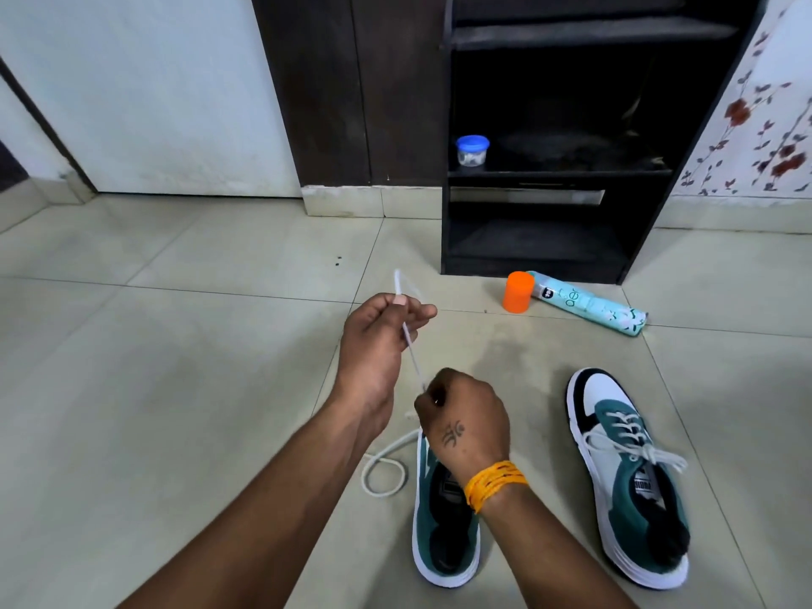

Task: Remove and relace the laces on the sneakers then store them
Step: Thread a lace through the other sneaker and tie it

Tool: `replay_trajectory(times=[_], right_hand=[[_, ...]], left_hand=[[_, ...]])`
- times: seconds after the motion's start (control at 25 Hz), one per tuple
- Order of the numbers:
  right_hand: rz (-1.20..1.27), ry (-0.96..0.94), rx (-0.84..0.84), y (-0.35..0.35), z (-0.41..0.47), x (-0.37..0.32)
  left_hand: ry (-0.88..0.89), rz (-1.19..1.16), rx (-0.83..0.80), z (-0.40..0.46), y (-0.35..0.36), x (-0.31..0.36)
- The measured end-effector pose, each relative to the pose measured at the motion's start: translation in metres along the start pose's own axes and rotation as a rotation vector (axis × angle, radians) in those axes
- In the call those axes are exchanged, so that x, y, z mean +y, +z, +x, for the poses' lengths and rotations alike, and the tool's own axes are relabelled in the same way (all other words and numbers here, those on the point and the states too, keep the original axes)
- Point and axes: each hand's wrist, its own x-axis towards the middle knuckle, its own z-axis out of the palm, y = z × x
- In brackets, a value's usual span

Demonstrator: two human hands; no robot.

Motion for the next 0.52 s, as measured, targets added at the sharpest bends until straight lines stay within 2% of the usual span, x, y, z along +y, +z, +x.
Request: replay_trajectory(times=[0.04, 0.16, 0.28, 0.52], right_hand=[[0.020, -0.018, 0.007, -0.003, -0.003, -0.003], [0.195, -0.154, 0.163, -0.012, -0.004, -0.025], [0.254, -0.152, 0.261, -0.016, 0.004, -0.040], [0.269, -0.040, 0.190, -0.008, -0.005, -0.018]], left_hand=[[0.005, 0.022, 0.005, 0.000, 0.000, 0.000], [-0.008, 0.089, 0.002, -0.006, 0.006, -0.005], [-0.043, 0.041, -0.032, -0.011, 0.014, -0.007], [0.038, 0.070, -0.026, -0.001, 0.005, 0.001]])
